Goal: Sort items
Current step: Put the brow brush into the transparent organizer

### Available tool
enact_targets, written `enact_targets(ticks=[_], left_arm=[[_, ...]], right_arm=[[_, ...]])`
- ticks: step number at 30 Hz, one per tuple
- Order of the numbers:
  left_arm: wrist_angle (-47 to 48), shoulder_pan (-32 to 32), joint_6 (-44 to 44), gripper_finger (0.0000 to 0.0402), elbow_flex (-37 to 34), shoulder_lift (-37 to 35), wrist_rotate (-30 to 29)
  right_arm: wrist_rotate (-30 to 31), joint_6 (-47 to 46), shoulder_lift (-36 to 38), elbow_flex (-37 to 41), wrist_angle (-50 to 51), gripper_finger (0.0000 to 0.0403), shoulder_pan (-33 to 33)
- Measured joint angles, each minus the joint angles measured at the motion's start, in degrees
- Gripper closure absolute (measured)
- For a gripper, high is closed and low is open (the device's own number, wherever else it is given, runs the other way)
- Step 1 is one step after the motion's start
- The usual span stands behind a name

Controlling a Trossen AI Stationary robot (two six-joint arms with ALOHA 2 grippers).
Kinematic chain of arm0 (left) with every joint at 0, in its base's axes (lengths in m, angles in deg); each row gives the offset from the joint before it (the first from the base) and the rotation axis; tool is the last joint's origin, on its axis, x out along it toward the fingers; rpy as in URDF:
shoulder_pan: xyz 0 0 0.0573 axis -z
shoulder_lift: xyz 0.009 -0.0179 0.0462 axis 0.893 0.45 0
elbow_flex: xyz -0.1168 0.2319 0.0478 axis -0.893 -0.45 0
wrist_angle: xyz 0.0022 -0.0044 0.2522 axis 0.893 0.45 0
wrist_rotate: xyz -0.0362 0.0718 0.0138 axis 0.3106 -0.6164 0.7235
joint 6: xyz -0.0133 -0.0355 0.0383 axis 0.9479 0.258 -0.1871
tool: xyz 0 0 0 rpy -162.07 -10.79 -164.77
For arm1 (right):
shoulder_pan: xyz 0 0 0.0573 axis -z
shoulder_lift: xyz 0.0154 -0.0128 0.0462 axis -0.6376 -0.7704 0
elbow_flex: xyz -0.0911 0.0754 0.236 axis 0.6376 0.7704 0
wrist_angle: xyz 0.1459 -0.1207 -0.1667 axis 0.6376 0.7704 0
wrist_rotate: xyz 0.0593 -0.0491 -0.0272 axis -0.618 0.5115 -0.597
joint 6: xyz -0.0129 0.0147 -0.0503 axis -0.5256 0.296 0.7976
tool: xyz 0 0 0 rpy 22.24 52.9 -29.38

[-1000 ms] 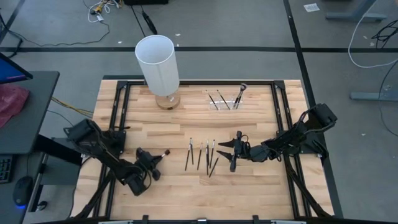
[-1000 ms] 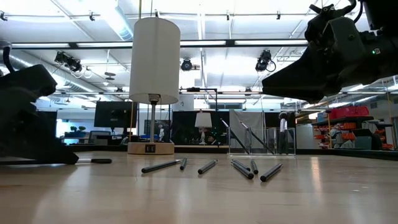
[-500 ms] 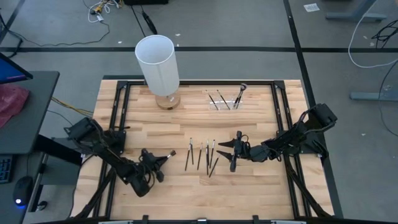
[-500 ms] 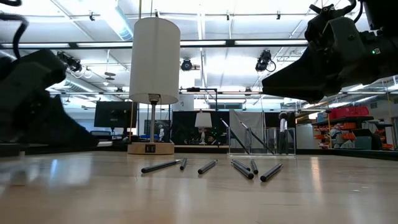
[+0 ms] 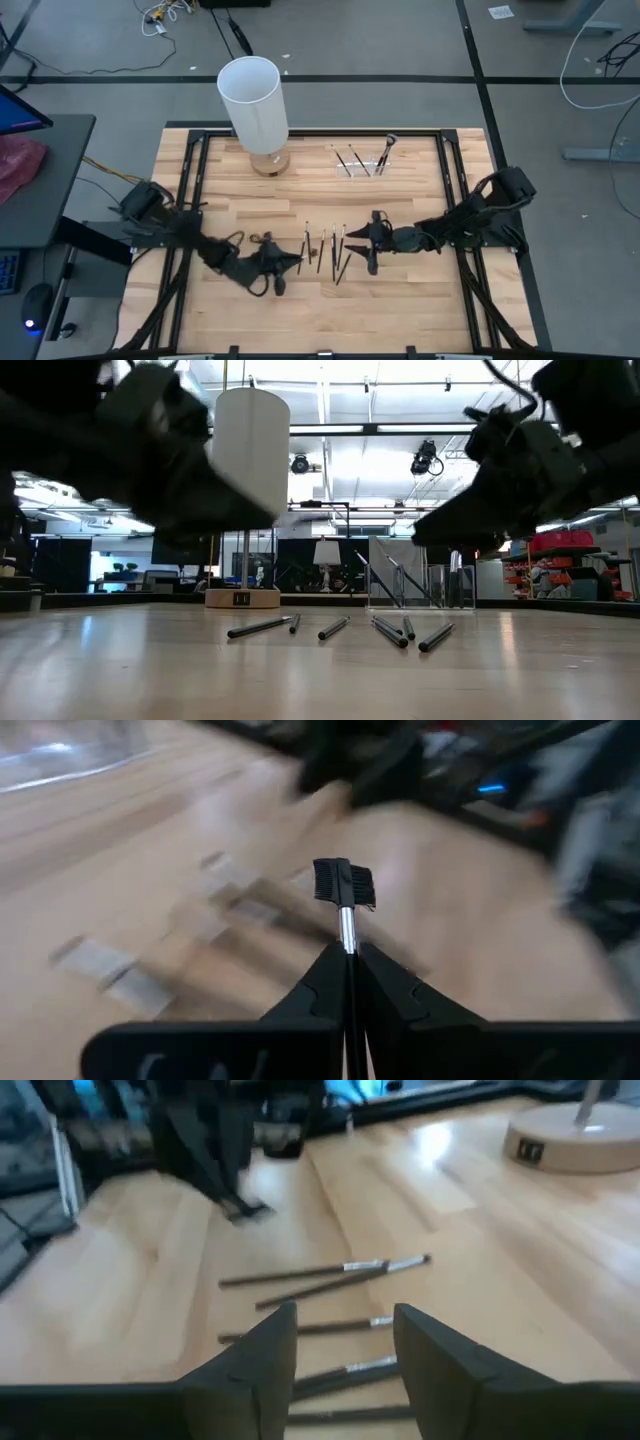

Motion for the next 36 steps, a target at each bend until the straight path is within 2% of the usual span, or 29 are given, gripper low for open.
enact_targets(ticks=[3,6,8,11,14,18,25,31,36], left_arm=[[-7.7,-4.3,-4.5,0.0383,0.0,0.0,10.4],[-10.9,-7.9,-4.2,0.0384,0.0,-0.1,19.0],[-11.1,-9.7,-2.4,0.0384,0.0,-0.1,23.3],[-11.1,-11.3,-0.1,0.0383,0.0,-0.1,26.8],[-11.1,-11.8,0.3,0.0383,0.0,-0.1,28.2],[-11.1,-11.7,0.3,0.0382,0.0,-0.1,28.3],[-11.4,-11.7,0.3,0.0382,0.0,-0.1,28.3],[-11.4,-11.7,0.3,0.038,0.0,-0.1,28.3],[-11.4,-11.7,0.3,0.0379,0.0,-0.1,28.3]], right_arm=[[-1.4,4.0,-3.5,-2.4,-0.5,0.021,0.0],[-3.2,12.2,-6.4,-6.4,-0.6,0.0192,-1.1],[-3.2,19.0,-6.6,-9.1,1.5,0.0185,-2.0],[0.6,28.9,-4.5,-12.7,6.5,0.0182,-3.5],[4.8,37.9,-2.1,-15.7,13.7,0.0185,-5.0],[9.1,43.9,-0.8,-18.7,21.9,0.0192,-6.4],[9.4,50.3,-0.8,-20.3,23.9,0.0221,-7.0],[8.7,54.8,-0.8,-20.5,23.9,0.0277,-7.0],[5.6,56.2,-0.8,-20.5,23.8,0.0326,-7.0]])
